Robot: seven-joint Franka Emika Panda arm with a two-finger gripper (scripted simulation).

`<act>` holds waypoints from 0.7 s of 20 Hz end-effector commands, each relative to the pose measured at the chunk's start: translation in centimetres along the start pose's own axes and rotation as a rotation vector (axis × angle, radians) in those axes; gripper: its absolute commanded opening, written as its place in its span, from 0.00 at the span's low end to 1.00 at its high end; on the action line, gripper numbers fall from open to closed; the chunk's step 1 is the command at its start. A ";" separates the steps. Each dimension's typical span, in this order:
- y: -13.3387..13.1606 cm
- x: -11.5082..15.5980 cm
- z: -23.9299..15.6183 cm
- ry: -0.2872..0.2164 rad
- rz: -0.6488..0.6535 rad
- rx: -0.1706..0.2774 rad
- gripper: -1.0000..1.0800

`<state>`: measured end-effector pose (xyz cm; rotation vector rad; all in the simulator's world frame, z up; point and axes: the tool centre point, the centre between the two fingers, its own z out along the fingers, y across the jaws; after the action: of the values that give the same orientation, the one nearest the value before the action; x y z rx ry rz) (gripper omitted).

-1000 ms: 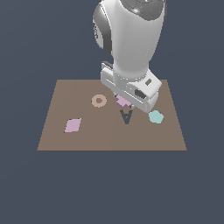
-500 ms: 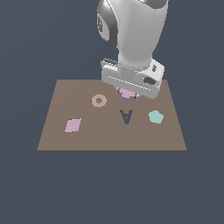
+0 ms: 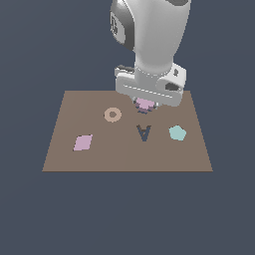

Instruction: Insert a designated object into the corresponding slot on a board.

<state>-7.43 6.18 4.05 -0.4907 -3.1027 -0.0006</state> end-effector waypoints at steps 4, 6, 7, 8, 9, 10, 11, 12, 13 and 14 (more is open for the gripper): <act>-0.1 0.0 0.6 -0.001 -0.005 0.000 0.00; -0.1 0.1 0.9 -0.001 -0.007 0.000 0.00; -0.1 0.1 1.0 -0.001 -0.007 0.000 0.00; -0.1 0.1 1.0 -0.001 -0.007 0.000 0.96; -0.1 0.1 1.0 -0.001 -0.007 0.000 0.96; -0.1 0.1 1.0 -0.001 -0.007 0.000 0.96; -0.1 0.1 1.0 -0.001 -0.007 0.000 0.96; -0.1 0.1 1.0 -0.001 -0.007 0.000 0.96; -0.1 0.1 1.0 -0.001 -0.007 0.000 0.96; -0.1 0.1 1.0 -0.001 -0.007 0.000 0.96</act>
<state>-7.52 6.08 3.07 -0.4797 -3.1052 0.0003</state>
